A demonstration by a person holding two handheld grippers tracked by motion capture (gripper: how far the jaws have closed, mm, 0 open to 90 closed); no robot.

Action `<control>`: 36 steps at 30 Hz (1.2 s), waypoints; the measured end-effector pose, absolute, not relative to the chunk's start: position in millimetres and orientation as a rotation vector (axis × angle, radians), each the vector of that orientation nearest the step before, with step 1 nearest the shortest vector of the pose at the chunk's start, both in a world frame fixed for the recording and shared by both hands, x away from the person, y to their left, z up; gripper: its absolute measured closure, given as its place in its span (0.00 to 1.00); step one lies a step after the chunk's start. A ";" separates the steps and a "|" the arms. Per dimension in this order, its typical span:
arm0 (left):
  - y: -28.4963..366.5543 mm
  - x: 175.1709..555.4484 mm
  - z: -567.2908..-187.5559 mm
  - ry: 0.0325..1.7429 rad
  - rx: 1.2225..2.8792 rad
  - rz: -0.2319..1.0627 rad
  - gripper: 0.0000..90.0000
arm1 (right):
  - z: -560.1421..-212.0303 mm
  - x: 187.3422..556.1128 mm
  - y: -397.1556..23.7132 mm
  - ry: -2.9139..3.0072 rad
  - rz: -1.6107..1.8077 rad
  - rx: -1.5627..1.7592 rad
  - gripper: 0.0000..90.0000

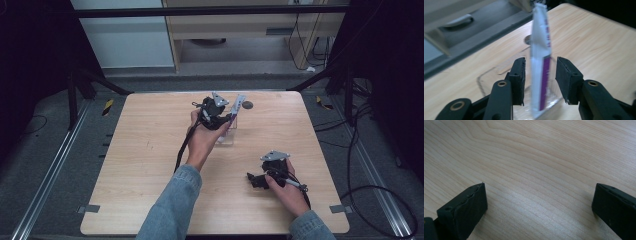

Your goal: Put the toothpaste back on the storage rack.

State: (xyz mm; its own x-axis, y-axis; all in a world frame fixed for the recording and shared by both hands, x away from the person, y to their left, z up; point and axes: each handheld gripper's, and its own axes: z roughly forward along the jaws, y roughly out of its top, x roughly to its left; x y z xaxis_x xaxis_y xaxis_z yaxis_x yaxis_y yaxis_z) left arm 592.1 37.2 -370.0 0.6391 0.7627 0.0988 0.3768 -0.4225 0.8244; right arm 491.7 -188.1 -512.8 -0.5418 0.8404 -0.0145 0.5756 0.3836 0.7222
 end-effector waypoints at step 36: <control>84.1 537.8 -361.0 0.927 2.090 0.532 0.05 | -512.7 488.9 -184.0 2.263 0.961 1.239 0.01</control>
State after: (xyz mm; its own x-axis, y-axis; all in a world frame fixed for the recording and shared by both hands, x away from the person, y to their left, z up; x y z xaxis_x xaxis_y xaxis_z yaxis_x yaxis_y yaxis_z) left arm 537.8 84.1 -361.0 0.6473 0.7598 0.0613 0.4365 -0.4354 0.7873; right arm 488.9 -184.0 -512.7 -0.5356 0.8444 -0.0090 0.5798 0.3755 0.7231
